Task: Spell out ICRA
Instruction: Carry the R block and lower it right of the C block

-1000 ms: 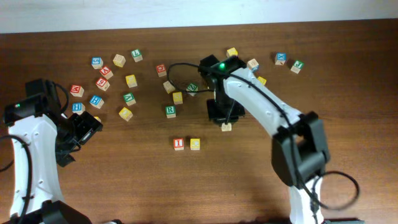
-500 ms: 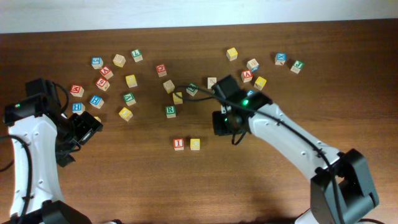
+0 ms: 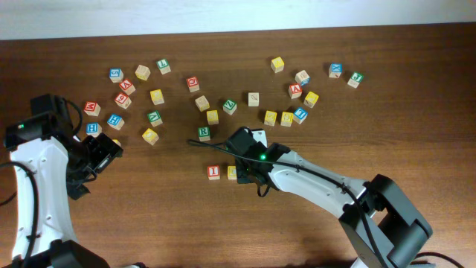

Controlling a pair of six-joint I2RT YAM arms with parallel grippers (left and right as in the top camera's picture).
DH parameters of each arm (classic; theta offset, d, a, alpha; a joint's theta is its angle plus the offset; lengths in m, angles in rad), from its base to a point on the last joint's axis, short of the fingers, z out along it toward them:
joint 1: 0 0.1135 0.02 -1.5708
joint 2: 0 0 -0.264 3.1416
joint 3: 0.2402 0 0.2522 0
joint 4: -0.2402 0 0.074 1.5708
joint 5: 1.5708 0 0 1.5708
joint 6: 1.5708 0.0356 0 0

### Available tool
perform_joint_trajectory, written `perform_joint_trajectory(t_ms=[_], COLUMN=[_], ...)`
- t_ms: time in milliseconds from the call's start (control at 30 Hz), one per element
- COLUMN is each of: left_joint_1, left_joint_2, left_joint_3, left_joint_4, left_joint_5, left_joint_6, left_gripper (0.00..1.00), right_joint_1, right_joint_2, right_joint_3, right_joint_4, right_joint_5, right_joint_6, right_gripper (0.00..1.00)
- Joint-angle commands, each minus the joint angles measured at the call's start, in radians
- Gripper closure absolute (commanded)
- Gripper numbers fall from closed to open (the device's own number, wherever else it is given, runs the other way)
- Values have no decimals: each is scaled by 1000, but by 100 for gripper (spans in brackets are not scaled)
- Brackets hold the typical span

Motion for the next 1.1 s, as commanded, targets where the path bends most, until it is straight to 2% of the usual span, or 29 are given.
perform_joint_trajectory(t_ms=[0, 133, 200, 767, 833, 1067], left_joint_1=[2, 2, 2, 2, 2, 2], left_joint_2=[-13, -13, -13, -13, -13, -13], left_joint_3=[8, 8, 8, 8, 8, 8], left_joint_4=[2, 2, 2, 2, 2, 2], left_joint_5=[0, 0, 0, 0, 0, 0], left_joint_6=[12, 12, 12, 12, 12, 12], left_gripper=[1, 1, 1, 1, 1, 1], right_joint_1=[5, 5, 5, 5, 5, 4], right_joint_2=[5, 8, 8, 10, 10, 4], right_joint_3=[-10, -32, -52, -54, -53, -13], right_joint_4=[13, 23, 68, 85, 87, 78], right_joint_5=[0, -3, -16, -60, -59, -53], right_joint_6=[21, 86, 84, 30, 30, 29], right_gripper=[75, 75, 71, 72, 57, 54])
